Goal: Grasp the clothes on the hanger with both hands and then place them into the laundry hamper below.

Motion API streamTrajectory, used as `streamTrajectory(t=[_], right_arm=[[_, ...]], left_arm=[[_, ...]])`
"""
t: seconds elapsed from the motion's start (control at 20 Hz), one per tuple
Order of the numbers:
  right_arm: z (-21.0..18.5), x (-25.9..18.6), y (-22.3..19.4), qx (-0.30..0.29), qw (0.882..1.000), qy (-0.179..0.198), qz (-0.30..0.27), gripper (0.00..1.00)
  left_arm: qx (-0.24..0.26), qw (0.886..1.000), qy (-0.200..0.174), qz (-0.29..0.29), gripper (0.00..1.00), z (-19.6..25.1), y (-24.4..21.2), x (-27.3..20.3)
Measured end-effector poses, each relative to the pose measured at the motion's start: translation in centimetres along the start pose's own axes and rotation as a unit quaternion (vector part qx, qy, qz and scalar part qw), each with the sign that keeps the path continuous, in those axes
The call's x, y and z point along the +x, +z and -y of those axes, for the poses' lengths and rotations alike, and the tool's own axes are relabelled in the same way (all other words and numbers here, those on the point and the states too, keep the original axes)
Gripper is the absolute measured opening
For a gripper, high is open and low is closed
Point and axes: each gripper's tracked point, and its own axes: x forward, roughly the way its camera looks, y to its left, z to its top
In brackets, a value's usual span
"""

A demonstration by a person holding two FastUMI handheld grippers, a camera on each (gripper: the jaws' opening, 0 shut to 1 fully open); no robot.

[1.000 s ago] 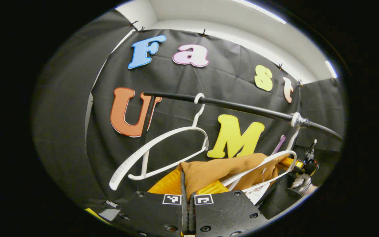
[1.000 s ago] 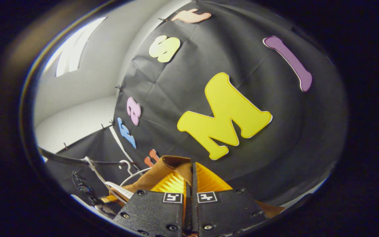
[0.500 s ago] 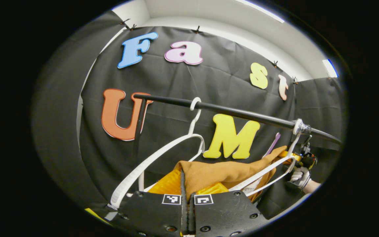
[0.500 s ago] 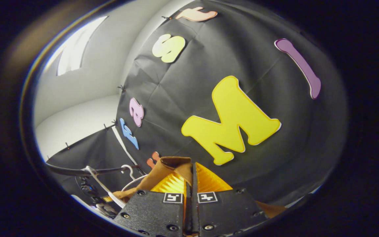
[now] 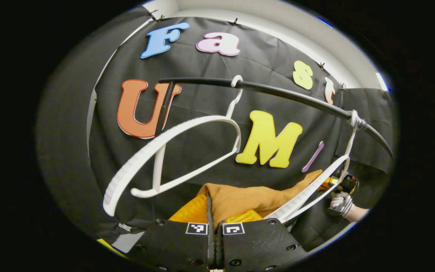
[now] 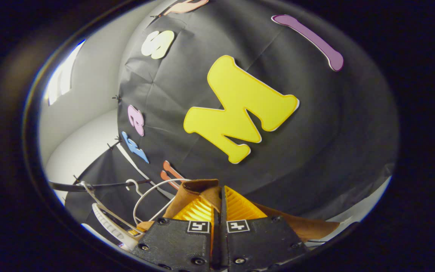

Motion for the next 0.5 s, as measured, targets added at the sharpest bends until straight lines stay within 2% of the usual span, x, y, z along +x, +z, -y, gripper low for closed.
streamTrajectory(t=[0.15,0.5], right_arm=[[0.9,-0.3,-2.3,0.003,1.0,-0.007,-0.012,0.03],[3.0,-6.0,-9.9,-0.037,0.996,-0.056,-0.053,0.03]], left_arm=[[-0.019,1.0,0.018,-0.001,0.01,-1.1,-1.9,-1.0],[-0.019,0.997,0.072,-0.026,0.01,-1.3,-8.0,-6.2]])
